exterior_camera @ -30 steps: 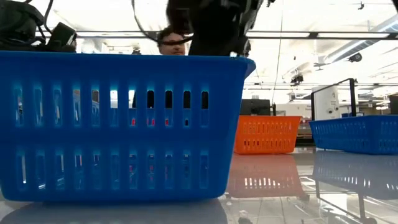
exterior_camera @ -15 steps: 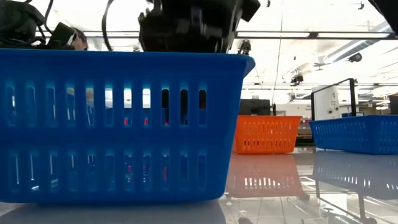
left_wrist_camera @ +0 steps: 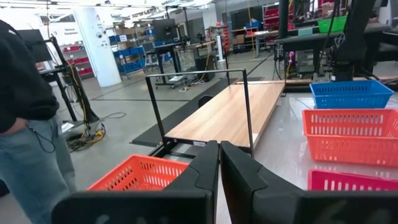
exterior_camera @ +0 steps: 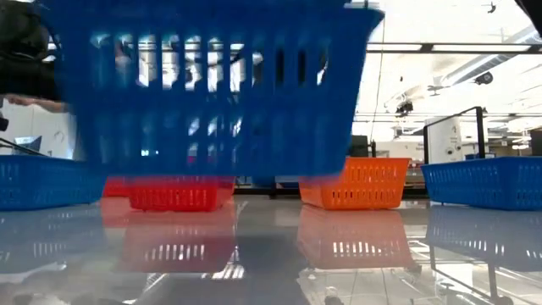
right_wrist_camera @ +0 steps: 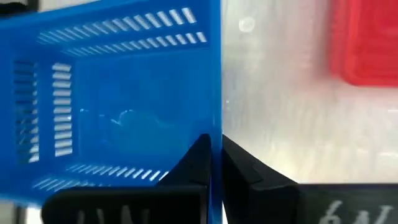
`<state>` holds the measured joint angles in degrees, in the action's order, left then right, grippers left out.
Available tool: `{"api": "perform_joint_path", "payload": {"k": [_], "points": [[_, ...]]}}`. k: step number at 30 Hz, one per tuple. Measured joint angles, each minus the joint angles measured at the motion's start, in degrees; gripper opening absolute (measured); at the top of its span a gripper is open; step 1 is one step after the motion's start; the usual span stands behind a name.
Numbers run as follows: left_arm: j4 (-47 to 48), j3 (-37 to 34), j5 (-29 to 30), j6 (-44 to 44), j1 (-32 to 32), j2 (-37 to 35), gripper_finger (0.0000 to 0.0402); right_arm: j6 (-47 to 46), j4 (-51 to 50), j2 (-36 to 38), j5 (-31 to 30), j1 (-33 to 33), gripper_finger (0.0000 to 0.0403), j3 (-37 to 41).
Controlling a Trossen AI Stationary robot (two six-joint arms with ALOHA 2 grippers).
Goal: Stack baskets on shelf by color
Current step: Stack the bottom blue basket on top of the top right blue basket
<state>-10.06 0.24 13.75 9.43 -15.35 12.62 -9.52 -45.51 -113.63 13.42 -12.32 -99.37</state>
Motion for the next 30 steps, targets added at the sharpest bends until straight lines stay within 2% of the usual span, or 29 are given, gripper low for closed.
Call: {"api": "perform_joint_path", "payload": {"k": [5,10,14,19,22,25,30], "points": [[-0.03,0.01,0.01,0.00,0.00,0.02,0.0001,2.52,-12.31,8.31,-1.85,0.21,0.0009,0.02],[0.01,0.01,0.00,0.01,-0.01,0.10,0.0001,5.03,-32.21,17.77,-12.52,1.49,0.0009,2.28],[-0.01,0.01,-0.01,0.00,-0.01,0.11,0.0001,9.42,-40.13,27.62,-17.91,5.00,0.0009,9.03],[0.01,0.01,-0.01,0.01,0.00,0.07,0.0001,16.30,-41.14,39.05,-17.76,13.21,0.0009,19.38],[0.00,0.00,-0.01,0.02,-0.02,0.07,0.0001,21.71,-40.97,43.34,-15.15,18.96,0.0009,24.73],[0.01,0.01,0.01,0.00,0.00,0.09,0.0001,27.47,-40.29,45.50,-13.39,24.93,0.0009,29.27],[-0.01,0.01,0.00,0.00,-0.01,0.08,0.0001,34.88,-34.98,46.96,-6.75,32.73,0.0009,35.18]]}}
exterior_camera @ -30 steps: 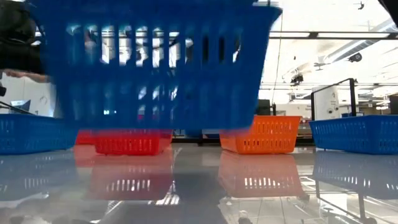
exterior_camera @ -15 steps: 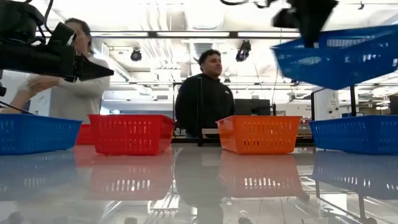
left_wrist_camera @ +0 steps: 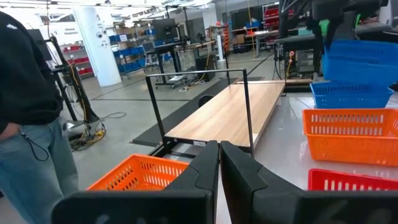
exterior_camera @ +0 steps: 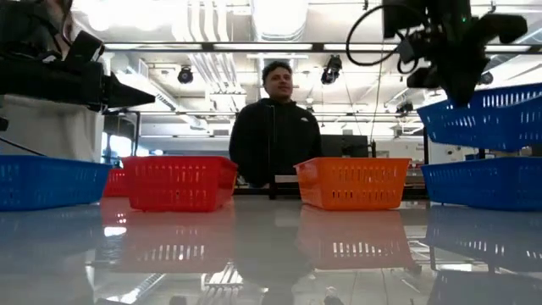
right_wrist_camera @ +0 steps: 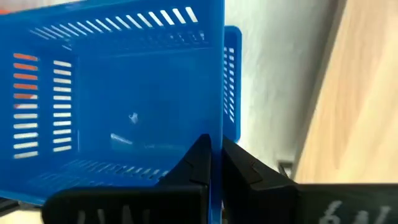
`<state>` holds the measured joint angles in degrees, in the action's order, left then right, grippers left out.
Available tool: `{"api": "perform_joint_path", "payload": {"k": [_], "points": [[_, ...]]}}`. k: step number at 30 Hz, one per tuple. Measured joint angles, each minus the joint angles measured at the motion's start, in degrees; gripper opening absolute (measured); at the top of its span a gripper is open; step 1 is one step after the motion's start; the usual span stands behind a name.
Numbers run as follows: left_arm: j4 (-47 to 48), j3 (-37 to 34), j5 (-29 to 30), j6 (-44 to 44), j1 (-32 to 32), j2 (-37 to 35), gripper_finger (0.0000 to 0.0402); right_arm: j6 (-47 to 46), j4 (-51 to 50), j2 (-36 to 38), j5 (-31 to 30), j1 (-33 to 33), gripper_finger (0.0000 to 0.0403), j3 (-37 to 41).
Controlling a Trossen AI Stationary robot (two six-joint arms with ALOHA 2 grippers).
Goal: Stack baskets on shelf by color
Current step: Stack the bottom blue basket on top of the top right blue basket
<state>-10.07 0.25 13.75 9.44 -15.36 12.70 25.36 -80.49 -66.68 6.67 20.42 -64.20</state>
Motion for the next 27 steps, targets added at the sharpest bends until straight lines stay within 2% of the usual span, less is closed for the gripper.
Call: {"api": "perform_joint_path", "payload": {"k": [9,19,27], "points": [[0.00,-0.02,0.00,0.01,0.01,-0.01,0.0001,4.00,6.58,0.79,5.77,4.22,0.0009,4.93],[0.01,0.00,-0.02,0.01,-0.01,0.01,0.0001,0.93,10.15,0.83,5.48,4.27,0.0009,9.49],[0.00,0.00,0.00,0.00,-0.01,0.01,0.0001,2.82,10.30,0.90,2.22,5.23,0.0027,9.85]]}}
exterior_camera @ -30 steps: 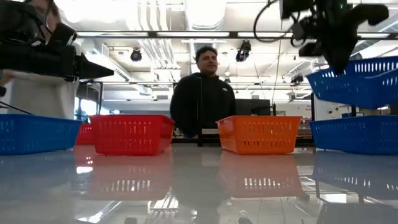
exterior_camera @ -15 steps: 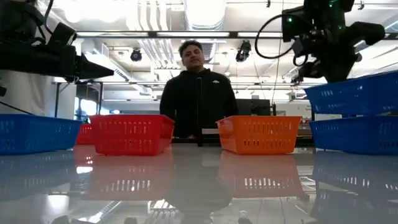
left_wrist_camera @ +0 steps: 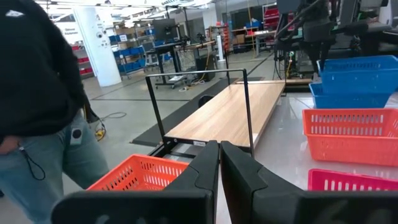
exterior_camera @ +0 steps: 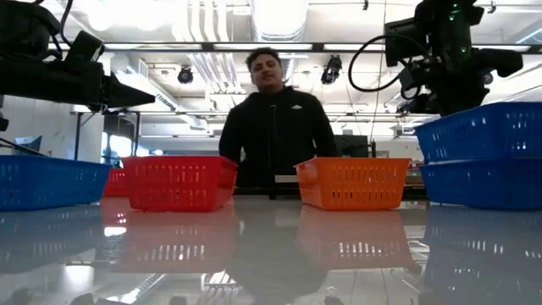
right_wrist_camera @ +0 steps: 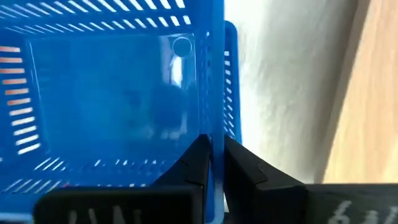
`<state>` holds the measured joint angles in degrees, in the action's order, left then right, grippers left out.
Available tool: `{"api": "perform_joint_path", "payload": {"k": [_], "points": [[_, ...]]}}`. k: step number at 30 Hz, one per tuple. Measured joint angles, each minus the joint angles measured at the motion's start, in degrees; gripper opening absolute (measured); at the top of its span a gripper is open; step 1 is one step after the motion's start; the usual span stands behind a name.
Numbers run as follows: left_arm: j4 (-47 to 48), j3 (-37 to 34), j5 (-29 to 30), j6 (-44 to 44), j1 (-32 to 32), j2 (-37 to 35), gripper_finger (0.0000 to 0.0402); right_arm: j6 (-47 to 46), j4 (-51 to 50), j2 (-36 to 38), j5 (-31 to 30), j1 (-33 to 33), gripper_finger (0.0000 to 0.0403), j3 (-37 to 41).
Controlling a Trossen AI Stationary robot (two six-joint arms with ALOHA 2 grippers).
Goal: Stack baskets on shelf by color
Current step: Stack the bottom blue basket on top of the top right blue basket
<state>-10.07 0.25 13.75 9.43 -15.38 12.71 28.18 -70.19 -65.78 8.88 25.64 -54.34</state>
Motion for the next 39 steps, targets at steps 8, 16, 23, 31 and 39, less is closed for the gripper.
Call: {"api": "perform_joint_path", "payload": {"k": [8,16,23,31,39], "points": [[0.00,0.00,0.00,0.00,0.00,0.00,0.0001,3.77,-0.18,0.02,-1.88,2.25,0.0022,-0.23],[0.02,0.00,-0.01,0.00,0.02,0.00,0.0001,3.96,-2.44,0.02,-1.88,2.28,0.0022,1.18],[0.01,0.00,-0.01,0.01,0.01,0.00,0.0001,3.32,-4.52,0.04,-1.98,2.28,0.0022,0.74],[0.00,0.00,-0.01,0.02,0.00,-0.02,0.0001,3.45,-4.52,-0.75,-1.45,2.31,0.0011,-0.31],[0.02,0.00,-0.01,0.01,0.02,0.00,0.0001,-0.27,-4.00,-4.48,-1.44,2.27,0.0041,0.51]]}}
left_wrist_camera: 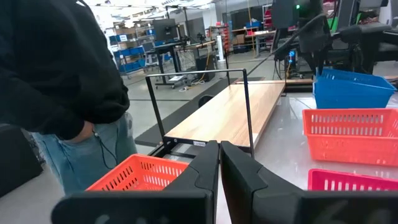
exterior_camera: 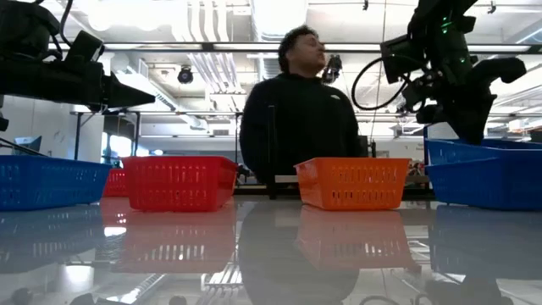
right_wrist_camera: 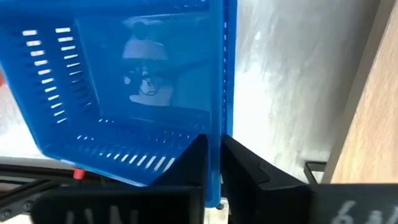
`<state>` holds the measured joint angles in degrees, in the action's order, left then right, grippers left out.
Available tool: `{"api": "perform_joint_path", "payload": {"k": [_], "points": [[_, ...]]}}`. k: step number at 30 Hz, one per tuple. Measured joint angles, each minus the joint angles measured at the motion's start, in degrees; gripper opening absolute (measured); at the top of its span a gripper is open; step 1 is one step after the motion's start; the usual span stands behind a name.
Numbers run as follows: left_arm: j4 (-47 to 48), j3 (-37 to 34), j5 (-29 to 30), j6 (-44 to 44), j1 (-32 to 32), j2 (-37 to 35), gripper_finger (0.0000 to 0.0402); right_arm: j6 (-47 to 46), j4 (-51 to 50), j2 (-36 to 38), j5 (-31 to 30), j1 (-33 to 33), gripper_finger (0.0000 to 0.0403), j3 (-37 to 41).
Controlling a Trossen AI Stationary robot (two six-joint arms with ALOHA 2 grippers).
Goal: Stack baskets on shelf by color
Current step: Stack the bottom blue basket on top of the top right blue basket, then stack the middle orange basket on top of the bottom orange basket
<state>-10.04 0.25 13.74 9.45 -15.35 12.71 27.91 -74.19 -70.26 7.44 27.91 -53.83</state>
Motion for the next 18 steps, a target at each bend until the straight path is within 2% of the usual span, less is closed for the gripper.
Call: {"api": "perform_joint_path", "payload": {"k": [11,16,18], "points": [[-0.02,0.00,0.02,-0.01,0.00,0.00,0.0001,-6.98,0.48,1.19,-0.09,-0.52,0.0132,-4.09],[-0.02,0.00,0.02,-0.01,0.00,0.00,0.0001,-10.41,0.87,4.27,0.32,-2.31,0.0127,-8.22],[-0.01,-0.01,0.00,-0.01,-0.01,0.00,0.0001,-13.99,3.26,5.86,3.54,-3.43,0.0115,-8.43]]}}
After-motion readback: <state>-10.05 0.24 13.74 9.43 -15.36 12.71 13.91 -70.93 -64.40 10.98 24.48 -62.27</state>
